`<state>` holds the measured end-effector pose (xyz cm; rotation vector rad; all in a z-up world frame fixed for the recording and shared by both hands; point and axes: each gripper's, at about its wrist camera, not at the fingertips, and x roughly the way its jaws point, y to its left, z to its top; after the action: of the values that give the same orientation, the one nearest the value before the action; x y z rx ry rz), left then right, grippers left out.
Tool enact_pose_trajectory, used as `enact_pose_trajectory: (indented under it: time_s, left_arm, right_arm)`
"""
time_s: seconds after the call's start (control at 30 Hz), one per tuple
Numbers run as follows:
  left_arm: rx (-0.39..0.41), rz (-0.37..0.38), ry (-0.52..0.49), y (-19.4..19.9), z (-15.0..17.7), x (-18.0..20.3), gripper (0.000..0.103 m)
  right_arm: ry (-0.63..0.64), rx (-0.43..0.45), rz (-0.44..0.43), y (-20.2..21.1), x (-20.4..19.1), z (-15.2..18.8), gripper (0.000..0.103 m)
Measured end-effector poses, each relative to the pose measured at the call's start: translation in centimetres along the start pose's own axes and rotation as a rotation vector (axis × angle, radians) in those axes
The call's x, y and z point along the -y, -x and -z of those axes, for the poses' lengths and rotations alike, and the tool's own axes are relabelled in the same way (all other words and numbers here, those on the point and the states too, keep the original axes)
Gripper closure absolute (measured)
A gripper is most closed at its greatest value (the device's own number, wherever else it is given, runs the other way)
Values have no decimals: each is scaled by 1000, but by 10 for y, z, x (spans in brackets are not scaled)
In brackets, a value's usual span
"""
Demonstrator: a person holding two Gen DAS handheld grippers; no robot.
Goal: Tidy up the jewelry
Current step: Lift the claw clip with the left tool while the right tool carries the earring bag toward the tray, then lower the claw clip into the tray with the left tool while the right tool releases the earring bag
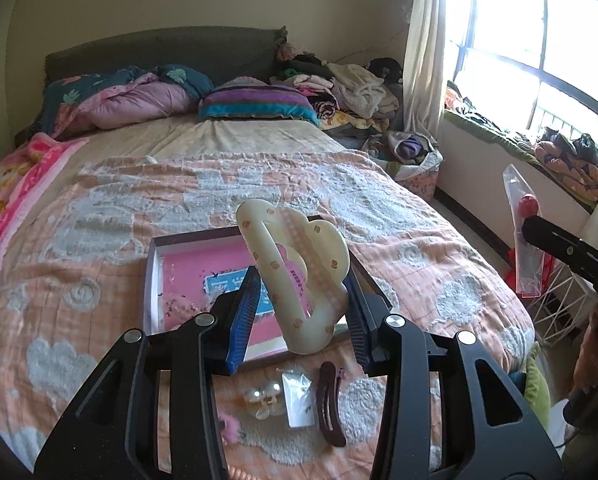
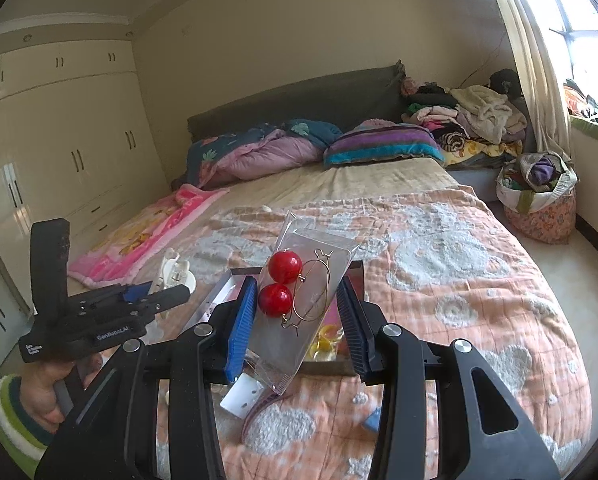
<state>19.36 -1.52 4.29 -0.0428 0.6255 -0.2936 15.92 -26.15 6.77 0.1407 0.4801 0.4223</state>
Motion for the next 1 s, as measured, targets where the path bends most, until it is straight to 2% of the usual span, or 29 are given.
enact_pose_trajectory:
  time_s: [0.47,1.0]
  left_arm:
    - [-86,-17,-26,-51,3,0,70]
    - [-185,-20,-27,-105,20,-8,70]
  right_arm:
    - [18,-54,14,-51,2,-8,63]
    - [18,-139,37,-110,11,2,63]
